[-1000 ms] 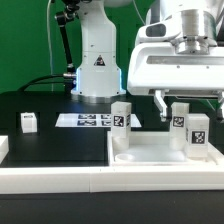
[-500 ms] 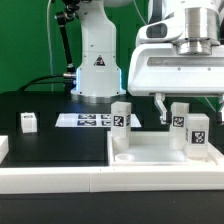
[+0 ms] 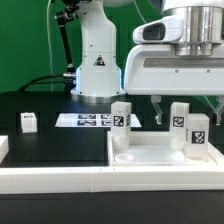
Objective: Assemble square table
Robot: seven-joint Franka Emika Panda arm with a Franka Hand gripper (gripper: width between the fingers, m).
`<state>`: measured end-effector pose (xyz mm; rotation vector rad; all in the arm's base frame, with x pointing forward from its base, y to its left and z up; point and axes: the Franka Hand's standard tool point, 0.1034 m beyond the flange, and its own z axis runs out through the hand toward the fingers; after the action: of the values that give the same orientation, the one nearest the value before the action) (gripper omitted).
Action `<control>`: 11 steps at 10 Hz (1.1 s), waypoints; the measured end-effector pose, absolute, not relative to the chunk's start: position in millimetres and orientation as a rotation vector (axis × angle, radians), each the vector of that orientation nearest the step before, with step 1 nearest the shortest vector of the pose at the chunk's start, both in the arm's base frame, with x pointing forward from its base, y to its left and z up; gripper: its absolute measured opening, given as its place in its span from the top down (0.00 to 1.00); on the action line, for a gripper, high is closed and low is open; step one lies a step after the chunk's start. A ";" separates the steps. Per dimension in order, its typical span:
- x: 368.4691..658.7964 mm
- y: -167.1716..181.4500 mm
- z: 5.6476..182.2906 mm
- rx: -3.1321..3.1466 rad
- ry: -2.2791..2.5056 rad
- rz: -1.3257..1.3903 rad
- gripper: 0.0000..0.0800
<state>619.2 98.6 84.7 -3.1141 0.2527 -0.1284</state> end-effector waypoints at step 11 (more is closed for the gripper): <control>634.8 99.1 87.4 -3.071 0.276 -0.247 0.19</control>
Offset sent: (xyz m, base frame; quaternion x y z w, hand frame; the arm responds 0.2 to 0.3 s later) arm 0.0148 0.0285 -0.0036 0.1263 0.0115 -0.0337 0.9913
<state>634.8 99.1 87.4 -3.0711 0.2765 -0.2465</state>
